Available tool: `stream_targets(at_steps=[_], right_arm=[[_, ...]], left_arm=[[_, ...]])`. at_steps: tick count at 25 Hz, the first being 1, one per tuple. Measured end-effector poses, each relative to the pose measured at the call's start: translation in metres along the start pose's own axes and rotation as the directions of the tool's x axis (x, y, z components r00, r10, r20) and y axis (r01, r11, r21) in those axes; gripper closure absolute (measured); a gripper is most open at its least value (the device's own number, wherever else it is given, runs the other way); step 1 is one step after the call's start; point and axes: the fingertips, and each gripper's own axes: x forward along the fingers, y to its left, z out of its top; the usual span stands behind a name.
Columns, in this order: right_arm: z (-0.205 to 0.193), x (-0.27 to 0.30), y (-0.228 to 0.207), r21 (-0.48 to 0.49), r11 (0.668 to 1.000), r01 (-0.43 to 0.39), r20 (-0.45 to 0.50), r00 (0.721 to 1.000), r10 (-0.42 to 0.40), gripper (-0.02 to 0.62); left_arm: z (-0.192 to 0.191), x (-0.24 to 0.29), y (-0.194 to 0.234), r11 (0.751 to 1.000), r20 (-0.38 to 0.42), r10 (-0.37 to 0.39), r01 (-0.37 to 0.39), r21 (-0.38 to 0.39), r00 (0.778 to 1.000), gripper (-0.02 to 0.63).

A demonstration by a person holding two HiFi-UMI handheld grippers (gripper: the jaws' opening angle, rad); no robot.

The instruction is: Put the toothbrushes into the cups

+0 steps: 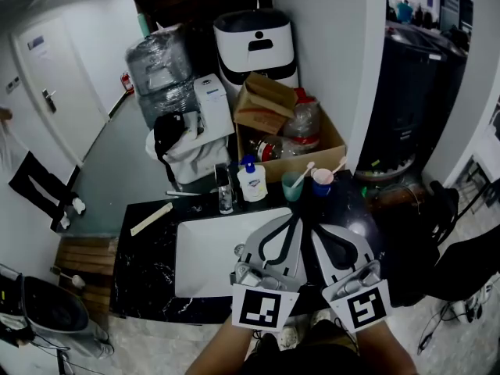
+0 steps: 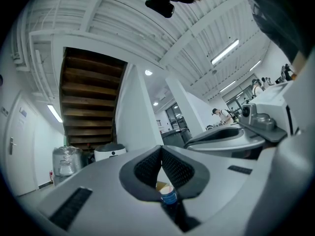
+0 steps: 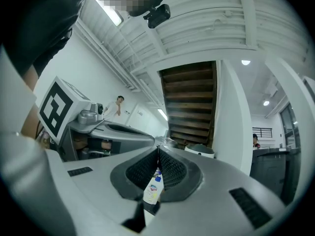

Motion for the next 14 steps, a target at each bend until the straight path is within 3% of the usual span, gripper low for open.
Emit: stream_targets(at_steps=[14], right_arm=[[-0.0078, 0.0011, -0.0007, -0.005, 1.0, -0.001, -0.01, 1.0, 0.001, 0.563]], left_arm=[[-0.0076, 0.0034, 0.0003, 1.0, -0.007, -0.001, 0.001, -0.005, 1.0, 0.598]])
